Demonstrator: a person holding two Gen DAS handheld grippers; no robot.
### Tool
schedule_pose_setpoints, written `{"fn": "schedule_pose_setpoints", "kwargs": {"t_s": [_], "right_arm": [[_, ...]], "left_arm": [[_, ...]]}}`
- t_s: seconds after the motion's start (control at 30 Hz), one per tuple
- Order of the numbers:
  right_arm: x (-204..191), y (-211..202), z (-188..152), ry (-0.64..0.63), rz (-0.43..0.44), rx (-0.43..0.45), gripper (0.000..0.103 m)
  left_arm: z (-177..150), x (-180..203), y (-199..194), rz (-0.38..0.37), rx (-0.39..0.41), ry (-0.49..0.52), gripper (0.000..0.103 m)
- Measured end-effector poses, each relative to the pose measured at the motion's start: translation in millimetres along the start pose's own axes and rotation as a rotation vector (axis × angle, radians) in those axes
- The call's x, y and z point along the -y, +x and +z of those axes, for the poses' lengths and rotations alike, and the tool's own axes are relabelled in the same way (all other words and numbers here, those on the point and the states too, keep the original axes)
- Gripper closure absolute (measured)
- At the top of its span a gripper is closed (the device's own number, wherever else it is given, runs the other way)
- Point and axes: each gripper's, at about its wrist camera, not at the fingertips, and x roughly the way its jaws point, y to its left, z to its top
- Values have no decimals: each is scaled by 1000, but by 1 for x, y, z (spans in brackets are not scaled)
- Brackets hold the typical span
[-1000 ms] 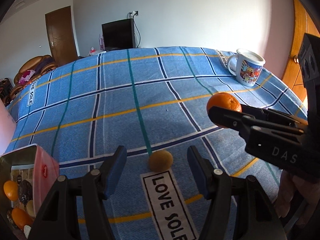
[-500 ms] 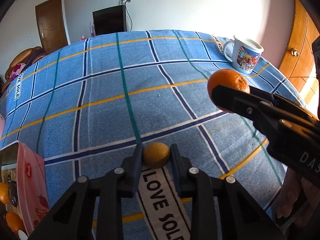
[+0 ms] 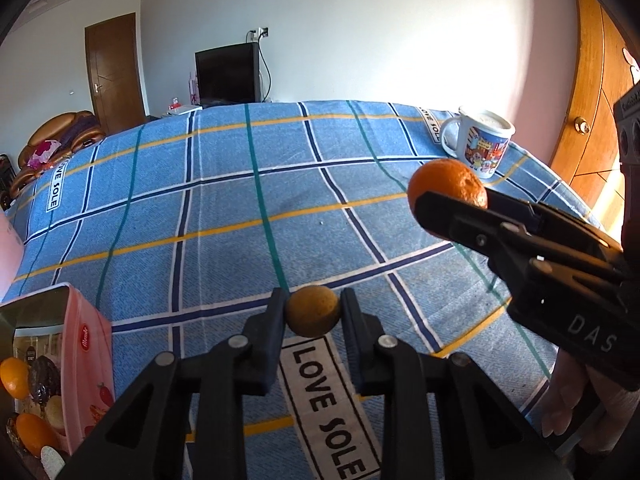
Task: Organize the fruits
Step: 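Carry the yellow fruit and orange over to the tin box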
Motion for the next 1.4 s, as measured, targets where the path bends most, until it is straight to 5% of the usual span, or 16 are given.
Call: {"fn": "schedule_pose_setpoints", "kwargs": {"t_s": [1.4], "right_arm": [[-30, -47, -13, -135, -29, 223, 55]], "left_arm": [[-15, -1, -55, 87, 283, 2, 74]]}}
